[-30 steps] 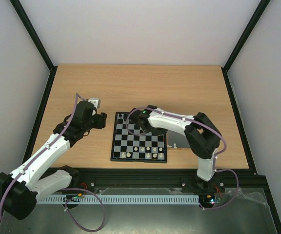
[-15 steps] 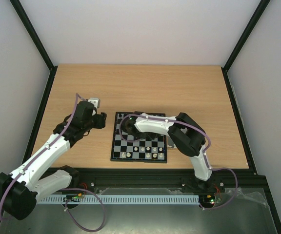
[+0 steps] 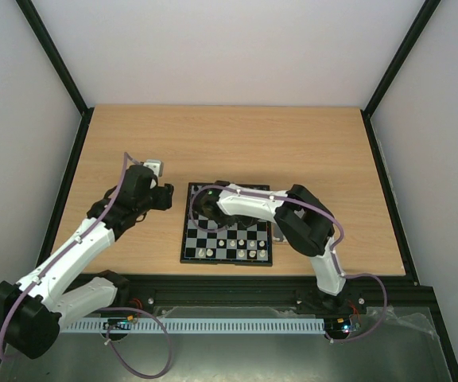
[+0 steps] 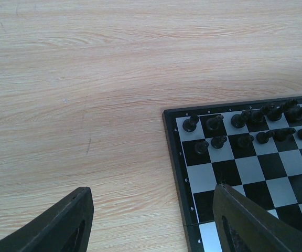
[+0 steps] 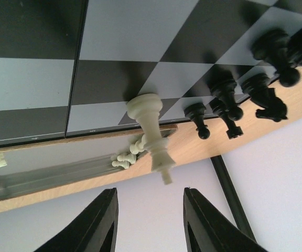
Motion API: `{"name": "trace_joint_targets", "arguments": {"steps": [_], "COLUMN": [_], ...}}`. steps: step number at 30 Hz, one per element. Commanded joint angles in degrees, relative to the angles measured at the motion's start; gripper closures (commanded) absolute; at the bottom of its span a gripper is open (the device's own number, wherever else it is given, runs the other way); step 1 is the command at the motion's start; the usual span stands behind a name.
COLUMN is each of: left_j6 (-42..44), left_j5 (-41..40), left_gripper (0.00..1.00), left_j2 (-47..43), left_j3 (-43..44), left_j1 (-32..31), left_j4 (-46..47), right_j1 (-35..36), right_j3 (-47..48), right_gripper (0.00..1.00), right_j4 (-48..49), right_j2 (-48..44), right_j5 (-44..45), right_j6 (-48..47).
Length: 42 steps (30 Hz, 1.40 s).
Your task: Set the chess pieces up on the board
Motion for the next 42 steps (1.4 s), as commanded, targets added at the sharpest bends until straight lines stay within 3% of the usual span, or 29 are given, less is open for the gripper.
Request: {"name": "trace_joint_targets", "arguments": {"steps": [1, 6, 11, 16, 18, 23, 28, 37, 42], "left_j6": [0.52, 1.07, 2.23, 1.85, 2.15, 2.1, 5.15, 5.42, 3.6], "left_j5": [0.17, 1.28, 6.66, 13.96, 13.92, 11.05, 7.04, 5.88, 2.27], "left_gripper": [0.34, 0.33, 0.35, 0.41, 0.42, 0.42, 0.42, 0.45, 0.46], "left_j2": [0.45, 1.04, 1.43, 3.73, 6.39, 16.49, 31.06, 52.06, 58.89], "left_j3": [-0.54, -0.59, -0.72, 0.34, 2.32, 10.38, 23.17, 42.83, 49.88], "left_j1": [0.6, 0.6, 0.6, -0.81, -3.18, -12.34, -22.42, -28.25, -30.07], "left_j4": [1.23, 1.65, 3.08, 4.9, 4.07, 2.06, -2.7, -7.52, -11.7], "right_j1": [0.15, -2.85, -12.38, -25.62, -29.79, -34.46, -40.68, -47.79, -54.59], "right_j3": [2.43, 2.96, 1.88, -7.18, -14.33, -34.81, -42.72, -43.19, -41.72], "right_gripper": [0.64, 0.61, 0.6, 0.6, 0.57, 0.47, 0.41, 0.42, 0.42], "right_j4": [-3.39, -3.69, -0.22, 12.16, 19.96, 37.81, 44.11, 44.75, 42.71], "right_j2": [-4.46, -10.02, -17.1, -30.53, -37.13, -51.65, -58.39, -56.93, -53.39], "right_j5": [-2.74, -10.63, -29.03, -51.61, -55.93, -58.52, -62.11, -59.03, -63.53], "right_j6": [-1.53, 0.08, 3.43, 14.74, 20.72, 29.7, 30.66, 32.78, 33.34]}}
